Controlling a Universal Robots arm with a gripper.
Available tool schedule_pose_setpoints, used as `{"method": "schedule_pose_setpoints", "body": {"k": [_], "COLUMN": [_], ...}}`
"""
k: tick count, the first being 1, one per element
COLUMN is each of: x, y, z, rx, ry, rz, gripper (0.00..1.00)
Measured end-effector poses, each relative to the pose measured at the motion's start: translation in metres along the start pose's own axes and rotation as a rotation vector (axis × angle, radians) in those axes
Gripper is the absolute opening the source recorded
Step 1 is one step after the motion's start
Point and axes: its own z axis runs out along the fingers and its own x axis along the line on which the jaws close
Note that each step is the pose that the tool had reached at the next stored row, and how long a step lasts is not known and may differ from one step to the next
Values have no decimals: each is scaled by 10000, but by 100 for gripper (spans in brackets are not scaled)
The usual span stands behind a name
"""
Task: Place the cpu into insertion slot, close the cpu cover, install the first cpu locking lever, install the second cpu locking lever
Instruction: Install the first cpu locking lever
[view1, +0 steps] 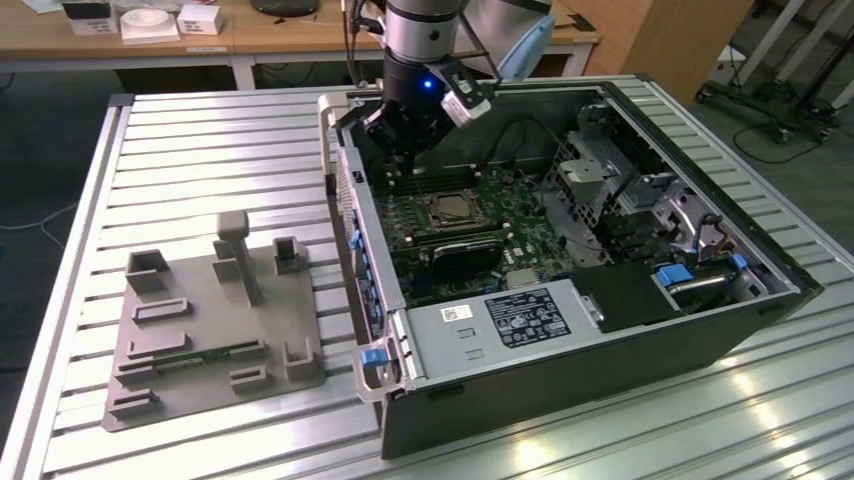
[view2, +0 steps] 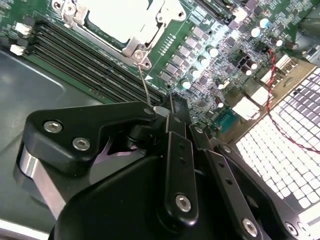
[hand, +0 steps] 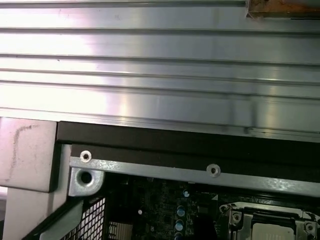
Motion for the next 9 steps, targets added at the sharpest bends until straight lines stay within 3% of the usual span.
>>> {"method": "schedule_pose_setpoints", "body": {"k": [9], "x": [-191], "y": [0], "z": [1], "rx": [0], "ry": [-1], "rz": [0], "gripper": [10]}}
